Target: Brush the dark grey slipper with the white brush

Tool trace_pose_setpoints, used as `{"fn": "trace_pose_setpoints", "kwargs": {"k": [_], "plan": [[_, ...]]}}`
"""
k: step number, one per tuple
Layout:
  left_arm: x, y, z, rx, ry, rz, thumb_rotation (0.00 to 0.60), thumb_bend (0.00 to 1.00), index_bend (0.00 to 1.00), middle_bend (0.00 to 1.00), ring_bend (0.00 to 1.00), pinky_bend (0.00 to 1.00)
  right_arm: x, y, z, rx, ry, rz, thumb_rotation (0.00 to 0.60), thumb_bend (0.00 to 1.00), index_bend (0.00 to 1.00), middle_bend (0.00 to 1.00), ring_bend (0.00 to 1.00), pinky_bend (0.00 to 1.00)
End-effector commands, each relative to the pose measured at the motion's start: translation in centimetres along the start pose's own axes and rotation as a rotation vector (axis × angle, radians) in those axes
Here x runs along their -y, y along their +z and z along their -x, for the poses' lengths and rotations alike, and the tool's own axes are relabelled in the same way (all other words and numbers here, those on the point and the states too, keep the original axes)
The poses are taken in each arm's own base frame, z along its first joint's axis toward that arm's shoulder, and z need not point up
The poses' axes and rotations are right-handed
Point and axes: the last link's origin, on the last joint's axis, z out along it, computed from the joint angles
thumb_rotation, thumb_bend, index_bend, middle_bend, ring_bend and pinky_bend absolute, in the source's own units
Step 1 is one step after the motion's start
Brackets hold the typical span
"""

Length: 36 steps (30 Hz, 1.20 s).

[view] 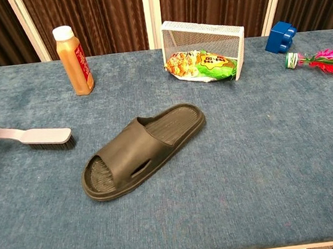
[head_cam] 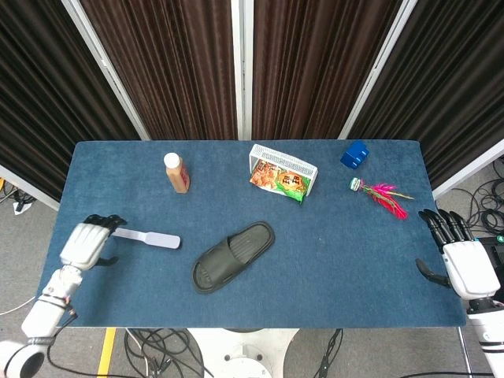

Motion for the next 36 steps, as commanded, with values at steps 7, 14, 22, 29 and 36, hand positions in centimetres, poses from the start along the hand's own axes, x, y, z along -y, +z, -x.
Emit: {"fn": "trace_pose_setpoints", "kwargs": {"k": [7, 14, 22, 29, 36], "plan": [[0.0, 6.8, 2.7, 0.191, 0.048, -0.072, 0.600, 0.06, 0.35, 0.38, 0.33, 0.27, -0.4, -0.5, 0.0, 0.003, 0.004, 0.023, 0.600, 0.22, 0.00, 0.07, 0.00, 0.00], [-0.3, 7.6, 3.0, 0.208, 0.002, -0.101, 0.600, 0.06, 0.46, 0.47, 0.42, 0.38, -0.8, -0.7, 0.3, 0.011, 0.012, 0.034, 0.600, 0.22, 0.00, 0.07, 0.00, 0.00], [-0.4, 7.9, 2.9, 0.226, -0.028, -0.098, 0.600, 0.06, 0.53, 0.56, 0.52, 0.46, -1.0, -0.7, 0.5, 0.018, 0.015, 0.041, 0.600, 0.22, 0.00, 0.07, 0.00, 0.00], [-0.4, 8.0, 3.1, 0.276, -0.022, -0.087, 0.600, 0.06, 0.54, 0.57, 0.53, 0.47, -1.0, -0.7, 0.8, 0.024, 0.019, 0.047, 0.600, 0.22, 0.00, 0.07, 0.00, 0.00], [-0.5, 7.7, 3.2, 0.308, -0.030, -0.081, 0.600, 0.06, 0.54, 0.57, 0.54, 0.47, -1.1, -1.0, 0.9, 0.026, 0.023, 0.056, 0.600, 0.22, 0.00, 0.08, 0.00, 0.00]]}}
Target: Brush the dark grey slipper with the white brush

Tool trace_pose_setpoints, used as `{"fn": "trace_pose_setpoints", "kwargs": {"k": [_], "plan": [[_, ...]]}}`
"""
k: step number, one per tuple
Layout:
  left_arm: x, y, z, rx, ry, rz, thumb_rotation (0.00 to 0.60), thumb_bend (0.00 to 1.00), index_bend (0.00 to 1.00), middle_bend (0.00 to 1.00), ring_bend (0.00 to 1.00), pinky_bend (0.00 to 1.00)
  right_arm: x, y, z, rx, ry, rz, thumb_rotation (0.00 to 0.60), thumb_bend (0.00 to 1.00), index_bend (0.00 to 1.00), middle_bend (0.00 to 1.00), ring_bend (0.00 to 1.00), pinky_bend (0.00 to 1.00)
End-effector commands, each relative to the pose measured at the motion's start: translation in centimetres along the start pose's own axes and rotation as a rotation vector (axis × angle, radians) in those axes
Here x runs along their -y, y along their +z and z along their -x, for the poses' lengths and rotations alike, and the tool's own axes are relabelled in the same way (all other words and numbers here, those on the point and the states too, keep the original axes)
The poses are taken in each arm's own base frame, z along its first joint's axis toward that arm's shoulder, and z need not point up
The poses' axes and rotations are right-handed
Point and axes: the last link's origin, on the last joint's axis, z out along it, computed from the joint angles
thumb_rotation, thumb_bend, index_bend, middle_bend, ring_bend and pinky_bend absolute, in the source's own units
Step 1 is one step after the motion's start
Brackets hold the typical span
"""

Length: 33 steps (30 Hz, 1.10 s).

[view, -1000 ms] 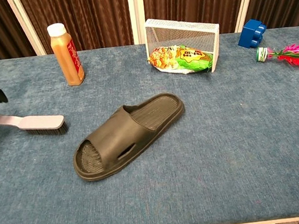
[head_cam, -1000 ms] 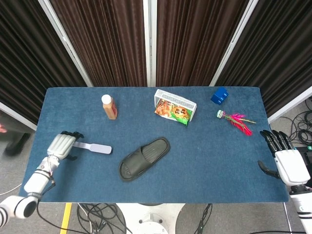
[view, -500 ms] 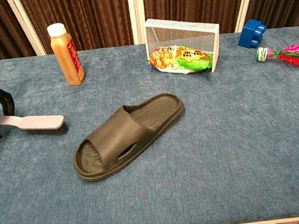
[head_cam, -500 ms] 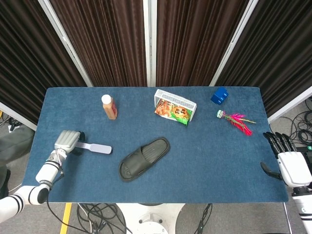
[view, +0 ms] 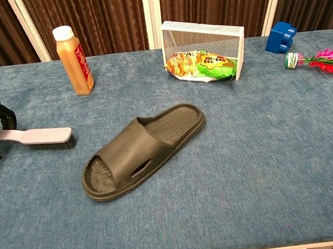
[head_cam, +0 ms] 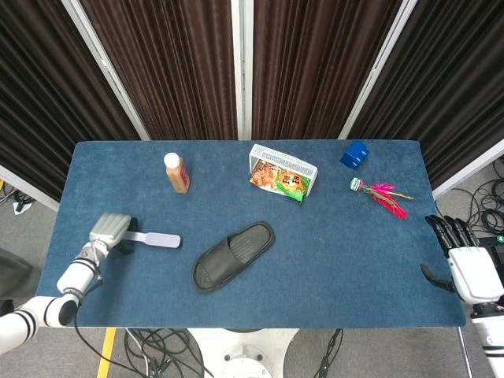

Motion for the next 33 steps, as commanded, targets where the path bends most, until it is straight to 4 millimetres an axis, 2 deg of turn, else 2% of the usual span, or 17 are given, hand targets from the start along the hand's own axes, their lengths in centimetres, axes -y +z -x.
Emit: {"fn": "trace_pose_setpoints", "kwargs": {"k": [1, 10, 18, 24, 30, 33], "plan": [[-0.1, -0.3, 0.2, 0.024, -0.007, 0.009, 0.600, 0.06, 0.54, 0.58, 0.54, 0.47, 0.0, 0.0, 0.0, 0.001, 0.000, 0.004, 0.600, 0.22, 0.00, 0.08, 0.00, 0.00], [-0.3, -0.7, -0.1, 0.090, -0.021, 0.026, 0.600, 0.09, 0.56, 0.60, 0.57, 0.51, -0.1, -0.4, 0.1, -0.001, 0.004, 0.011, 0.600, 0.22, 0.00, 0.08, 0.00, 0.00], [-0.6, -0.8, -0.1, 0.126, -0.020, 0.030, 0.600, 0.20, 0.70, 0.71, 0.69, 0.61, -0.2, -0.7, -0.1, -0.013, 0.010, 0.017, 0.600, 0.23, 0.00, 0.08, 0.00, 0.00], [-1.0, -0.2, -0.2, 0.113, -0.026, 0.022, 0.600, 0.22, 0.78, 0.79, 0.77, 0.73, -0.3, -0.8, -0.1, -0.015, 0.015, 0.018, 0.600, 0.23, 0.00, 0.08, 0.00, 0.00], [-1.1, 0.7, -0.3, 0.077, -0.034, 0.006, 0.600, 0.35, 0.87, 0.87, 0.85, 0.82, -0.5, -1.0, -0.2, -0.019, 0.018, 0.024, 0.600, 0.23, 0.00, 0.09, 0.00, 0.00], [-1.0, 1.0, -0.2, 0.072, -0.047, 0.002, 0.600, 0.38, 0.92, 0.91, 0.89, 0.85, -0.6, -1.1, -0.1, -0.016, 0.019, 0.026, 0.600, 0.23, 0.00, 0.09, 0.00, 0.00]]}}
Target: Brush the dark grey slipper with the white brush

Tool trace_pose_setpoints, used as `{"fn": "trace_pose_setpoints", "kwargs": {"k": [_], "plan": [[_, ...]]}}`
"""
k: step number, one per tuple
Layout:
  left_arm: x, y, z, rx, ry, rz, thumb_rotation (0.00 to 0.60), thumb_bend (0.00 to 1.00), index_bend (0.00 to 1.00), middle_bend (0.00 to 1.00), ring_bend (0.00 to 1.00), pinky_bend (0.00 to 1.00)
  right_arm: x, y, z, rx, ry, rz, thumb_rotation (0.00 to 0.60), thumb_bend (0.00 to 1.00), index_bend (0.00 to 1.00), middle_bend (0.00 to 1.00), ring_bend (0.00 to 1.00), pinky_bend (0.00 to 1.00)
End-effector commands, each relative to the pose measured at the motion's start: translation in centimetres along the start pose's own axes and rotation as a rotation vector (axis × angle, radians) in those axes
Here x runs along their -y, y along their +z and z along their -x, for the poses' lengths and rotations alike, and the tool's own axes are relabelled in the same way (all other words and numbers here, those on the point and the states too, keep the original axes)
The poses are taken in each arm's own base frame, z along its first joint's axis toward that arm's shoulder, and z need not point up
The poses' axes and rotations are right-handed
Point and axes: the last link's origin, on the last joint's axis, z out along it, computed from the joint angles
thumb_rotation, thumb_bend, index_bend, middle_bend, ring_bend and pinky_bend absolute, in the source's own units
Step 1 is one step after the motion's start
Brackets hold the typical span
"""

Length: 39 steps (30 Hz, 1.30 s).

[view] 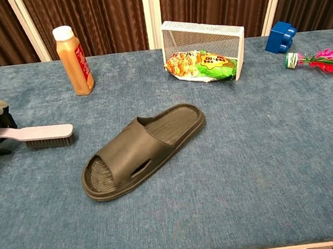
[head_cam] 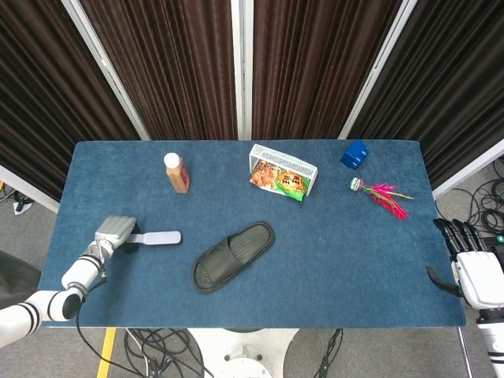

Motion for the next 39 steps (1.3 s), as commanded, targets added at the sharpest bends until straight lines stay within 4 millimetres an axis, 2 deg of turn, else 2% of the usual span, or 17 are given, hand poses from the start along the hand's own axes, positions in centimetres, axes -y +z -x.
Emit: {"fn": "trace_pose_setpoints", "kwargs": {"k": [1, 5, 10, 16, 20, 24, 29, 34, 39], "plan": [[-0.1, 0.4, 0.1, -0.008, -0.017, -0.001, 0.600, 0.38, 0.94, 0.93, 0.90, 0.87, 0.0, 0.0, 0.1, 0.002, 0.001, 0.001, 0.600, 0.23, 0.00, 0.09, 0.00, 0.00], [-0.2, 0.8, 0.2, -0.054, -0.067, -0.003, 0.600, 0.40, 0.99, 0.99, 0.95, 0.93, 0.0, 0.0, 0.1, 0.006, 0.003, 0.002, 0.600, 0.23, 0.00, 0.09, 0.00, 0.00], [-0.3, 0.9, 0.3, -0.158, -0.229, 0.025, 0.600, 0.42, 1.00, 1.00, 1.00, 0.99, 0.1, 0.2, 0.2, 0.012, 0.001, 0.001, 0.600, 0.23, 0.00, 0.09, 0.00, 0.00], [-0.2, -0.1, 0.0, -0.366, -0.453, 0.141, 0.600, 0.50, 1.00, 1.00, 1.00, 1.00, 0.5, 0.5, 0.3, 0.033, -0.005, -0.014, 0.600, 0.23, 0.00, 0.10, 0.00, 0.00], [-0.1, -1.1, -0.4, -0.464, -0.519, 0.246, 0.600, 0.58, 1.00, 1.00, 1.00, 1.00, 1.7, 1.4, 0.6, 0.079, -0.015, -0.069, 0.600, 0.23, 0.00, 0.11, 0.00, 0.00], [-0.6, -2.5, -0.3, -0.522, -0.485, 0.356, 0.600, 0.69, 1.00, 1.00, 1.00, 1.00, 3.9, 3.3, 1.4, 0.146, -0.030, -0.169, 0.600, 0.24, 0.00, 0.14, 0.00, 0.00], [-1.7, -4.1, 0.7, -0.536, -0.355, 0.463, 0.600, 0.70, 1.00, 1.00, 1.00, 1.00, 7.7, 6.4, 3.4, 0.265, -0.086, -0.305, 0.600, 0.23, 0.00, 0.14, 0.00, 0.00], [-3.0, -5.5, 2.1, -0.499, -0.207, 0.544, 0.600, 0.70, 1.00, 1.00, 1.00, 1.00, 12.7, 10.2, 5.6, 0.364, -0.114, -0.435, 0.600, 0.23, 0.00, 0.12, 0.00, 0.00], [-4.2, -6.4, 3.4, -0.493, -0.134, 0.599, 0.600, 0.70, 1.00, 1.00, 1.00, 1.00, 18.1, 14.2, 7.9, 0.443, -0.136, -0.535, 0.600, 0.19, 0.00, 0.07, 0.00, 0.00]]}}
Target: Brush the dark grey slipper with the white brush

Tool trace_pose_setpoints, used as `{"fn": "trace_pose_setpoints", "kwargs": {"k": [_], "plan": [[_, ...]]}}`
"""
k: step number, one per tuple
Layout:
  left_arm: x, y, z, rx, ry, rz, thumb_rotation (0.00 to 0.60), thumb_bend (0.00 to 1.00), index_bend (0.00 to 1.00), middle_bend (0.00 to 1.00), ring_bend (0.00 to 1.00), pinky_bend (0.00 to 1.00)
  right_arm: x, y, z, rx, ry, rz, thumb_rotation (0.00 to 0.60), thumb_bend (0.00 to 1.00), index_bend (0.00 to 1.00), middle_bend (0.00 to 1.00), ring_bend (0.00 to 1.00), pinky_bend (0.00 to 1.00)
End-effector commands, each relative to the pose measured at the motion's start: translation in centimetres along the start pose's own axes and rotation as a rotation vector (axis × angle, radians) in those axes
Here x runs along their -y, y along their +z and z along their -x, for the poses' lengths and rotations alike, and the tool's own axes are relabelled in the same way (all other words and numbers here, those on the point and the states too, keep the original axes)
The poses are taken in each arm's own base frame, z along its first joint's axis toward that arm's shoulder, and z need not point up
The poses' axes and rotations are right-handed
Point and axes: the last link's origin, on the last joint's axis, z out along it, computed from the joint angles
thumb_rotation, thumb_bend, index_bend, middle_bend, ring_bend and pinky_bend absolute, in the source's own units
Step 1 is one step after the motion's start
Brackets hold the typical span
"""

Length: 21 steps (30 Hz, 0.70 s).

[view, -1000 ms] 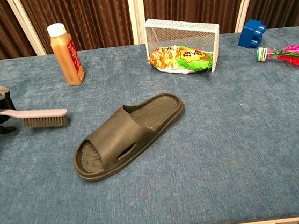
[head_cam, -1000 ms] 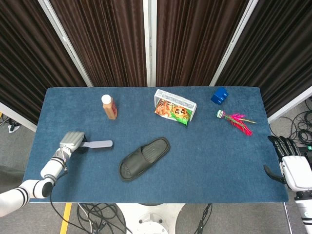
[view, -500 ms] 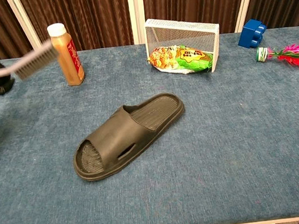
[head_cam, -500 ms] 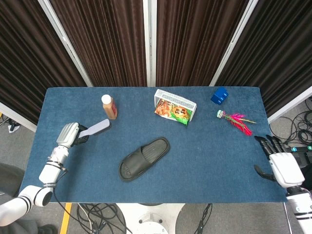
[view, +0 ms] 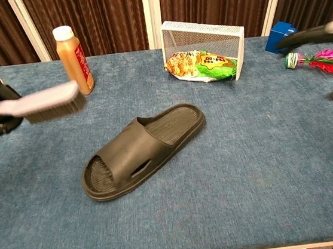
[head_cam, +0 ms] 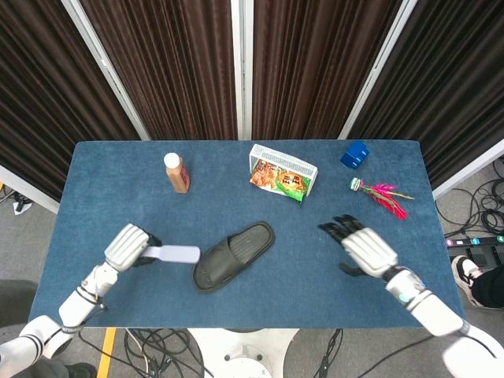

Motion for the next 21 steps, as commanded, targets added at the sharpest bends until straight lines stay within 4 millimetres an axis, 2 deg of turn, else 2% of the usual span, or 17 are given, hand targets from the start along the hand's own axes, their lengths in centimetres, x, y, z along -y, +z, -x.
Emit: {"fn": "trace_pose_setpoints", "kwargs": {"k": [1, 6, 9, 16, 21], "plan": [[-0.9, -0.6, 0.8, 0.023, 0.029, 0.042, 0.600, 0.70, 1.00, 1.00, 1.00, 1.00, 3.5, 6.2, -0.5, 0.066, -0.037, -0.103, 0.600, 0.18, 0.00, 0.06, 0.00, 0.00], [-1.9, -0.7, 2.1, 0.042, 0.092, 0.101, 0.600, 0.70, 1.00, 1.00, 1.00, 1.00, 6.4, 11.2, -0.3, 0.138, -0.076, -0.156, 0.600, 0.15, 0.00, 0.04, 0.00, 0.00], [-2.6, -0.3, 3.0, 0.050, 0.121, 0.130, 0.600, 0.70, 1.00, 1.00, 1.00, 1.00, 7.3, 13.1, 0.2, 0.175, -0.091, -0.161, 0.600, 0.15, 0.00, 0.05, 0.00, 0.00], [-3.7, 1.2, 4.6, 0.057, 0.172, 0.184, 0.600, 0.70, 1.00, 1.00, 1.00, 1.00, 8.7, 16.2, 1.5, 0.234, -0.147, -0.162, 0.600, 0.20, 0.00, 0.07, 0.00, 0.00], [-3.8, 2.5, 5.0, 0.058, 0.155, 0.163, 0.600, 0.70, 1.00, 1.00, 1.00, 1.00, 9.5, 17.9, 1.8, 0.233, -0.179, -0.159, 0.600, 0.18, 0.00, 0.07, 0.00, 0.00]]}}
